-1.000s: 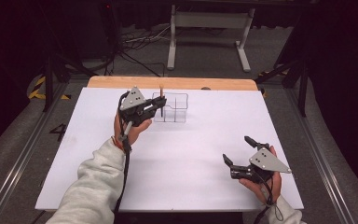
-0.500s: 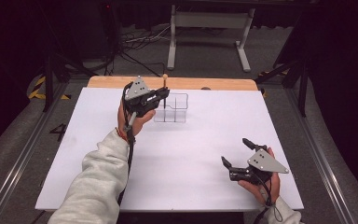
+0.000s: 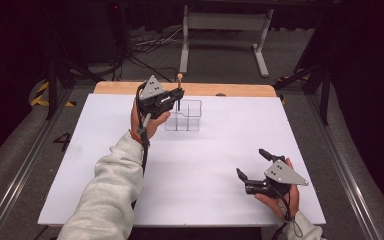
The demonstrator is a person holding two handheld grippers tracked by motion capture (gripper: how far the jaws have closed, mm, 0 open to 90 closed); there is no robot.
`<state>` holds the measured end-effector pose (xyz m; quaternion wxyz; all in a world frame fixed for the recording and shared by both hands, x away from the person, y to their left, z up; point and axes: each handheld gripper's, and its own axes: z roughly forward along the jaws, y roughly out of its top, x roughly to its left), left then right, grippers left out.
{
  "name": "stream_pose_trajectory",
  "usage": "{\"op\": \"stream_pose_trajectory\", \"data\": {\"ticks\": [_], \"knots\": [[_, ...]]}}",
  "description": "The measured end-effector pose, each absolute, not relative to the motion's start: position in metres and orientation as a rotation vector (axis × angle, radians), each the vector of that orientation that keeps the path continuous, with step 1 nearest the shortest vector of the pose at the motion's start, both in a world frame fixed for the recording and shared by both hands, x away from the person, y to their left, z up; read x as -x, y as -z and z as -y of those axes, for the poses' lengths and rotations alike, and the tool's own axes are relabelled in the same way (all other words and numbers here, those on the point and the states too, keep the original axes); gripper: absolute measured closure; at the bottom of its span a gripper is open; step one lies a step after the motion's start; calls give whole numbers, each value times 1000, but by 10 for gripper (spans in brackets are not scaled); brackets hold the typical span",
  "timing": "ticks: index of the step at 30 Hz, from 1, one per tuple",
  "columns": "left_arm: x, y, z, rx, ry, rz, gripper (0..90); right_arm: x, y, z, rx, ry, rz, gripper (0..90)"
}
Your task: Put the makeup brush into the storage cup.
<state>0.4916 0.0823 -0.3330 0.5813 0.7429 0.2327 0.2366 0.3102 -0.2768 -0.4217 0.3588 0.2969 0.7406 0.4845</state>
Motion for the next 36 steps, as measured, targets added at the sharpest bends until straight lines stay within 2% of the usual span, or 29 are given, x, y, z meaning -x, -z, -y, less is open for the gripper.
{"op": "stream_pose_trajectory", "data": {"ticks": [18,20,36], "knots": [[-517,339,-77,-1709,-549,-578,826,-308,421,274,-756,-1270,-1917,68],[-519,340,-74,-1726,-579,-570,826,-309,421,275,-754,-1271,-1915,68],[-531,362,-62,-1762,-553,-602,826,-307,419,277,-756,-1274,-1889,73]]}}
